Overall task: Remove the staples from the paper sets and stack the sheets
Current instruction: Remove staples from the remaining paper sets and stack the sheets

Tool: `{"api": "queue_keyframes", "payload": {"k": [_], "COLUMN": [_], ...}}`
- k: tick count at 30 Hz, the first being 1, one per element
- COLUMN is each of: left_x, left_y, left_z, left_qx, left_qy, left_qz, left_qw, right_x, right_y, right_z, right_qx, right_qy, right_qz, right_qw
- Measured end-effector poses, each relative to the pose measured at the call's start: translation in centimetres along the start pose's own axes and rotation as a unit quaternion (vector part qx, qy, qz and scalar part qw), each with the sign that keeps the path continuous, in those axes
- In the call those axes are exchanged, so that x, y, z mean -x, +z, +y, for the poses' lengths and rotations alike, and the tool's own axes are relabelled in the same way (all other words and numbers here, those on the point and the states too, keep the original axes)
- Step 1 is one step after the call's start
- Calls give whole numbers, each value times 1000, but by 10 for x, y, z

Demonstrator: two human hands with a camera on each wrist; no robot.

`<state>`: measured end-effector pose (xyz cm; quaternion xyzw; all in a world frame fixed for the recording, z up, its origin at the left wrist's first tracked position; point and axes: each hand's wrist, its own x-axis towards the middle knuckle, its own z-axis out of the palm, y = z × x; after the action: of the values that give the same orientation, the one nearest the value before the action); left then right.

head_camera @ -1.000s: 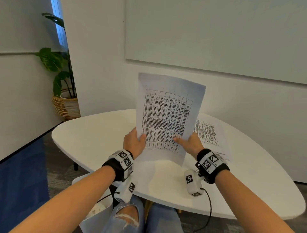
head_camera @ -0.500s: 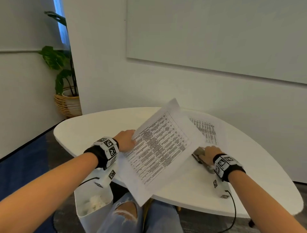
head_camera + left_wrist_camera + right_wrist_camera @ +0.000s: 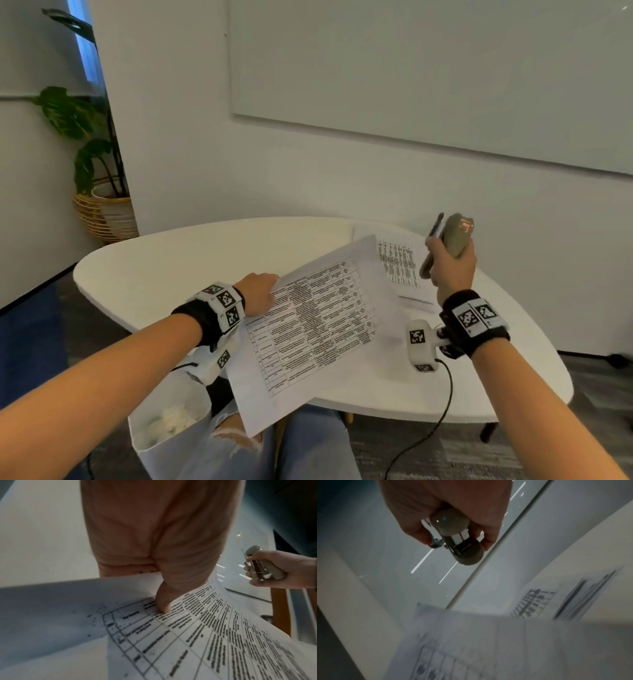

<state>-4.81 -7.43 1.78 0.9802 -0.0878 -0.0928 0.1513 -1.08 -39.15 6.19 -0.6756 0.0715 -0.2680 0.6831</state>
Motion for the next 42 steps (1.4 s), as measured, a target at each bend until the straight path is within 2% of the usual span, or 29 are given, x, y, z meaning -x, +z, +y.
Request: {"api": "queue_keyframes", "payload": {"k": [3,6,9,21,27,30,33,36,38,40,42], "left_x": [2,6,10,9,6,4,1,-2,-4,-8,-14], "left_y": [-1,-3,-4,5,7,9,11,2,-11,-22,-26], "left_z": [15,21,22,28,32,31,22,7,-2,-9,-11], "left_qx": [-3,-5,-8,4,-2,-8,-6,-16,0,23,58], "left_qy": [34,49,47,59,70,65,47,5,-41,-85,-116], "left_qz": [4,5,3,-23,-21,-31,-31,-6,22,55,95], "left_qw": [999,999,999,998,997,997,998,1000,999,995,987], "right_x": [11,19,21,23,15,10,0,-13,-14,-11,-3], "right_y": [21,34,42,53,54,52,46,30,17,5,-1], "right_z": [-12,-12,-9,2,5,13,22,32,38,47,59], "right_qx": [-106,-152,-186,-155,-127,-112,-15,150,264,377,430], "right_qy": [-21,-40,-30,-2,0,20,54,106,139,156,187], "right_qz": [29,39,57,27,70,63,4,-20,-29,-99,-166], "right_qw": [994,987,980,988,989,992,998,983,954,907,867]}}
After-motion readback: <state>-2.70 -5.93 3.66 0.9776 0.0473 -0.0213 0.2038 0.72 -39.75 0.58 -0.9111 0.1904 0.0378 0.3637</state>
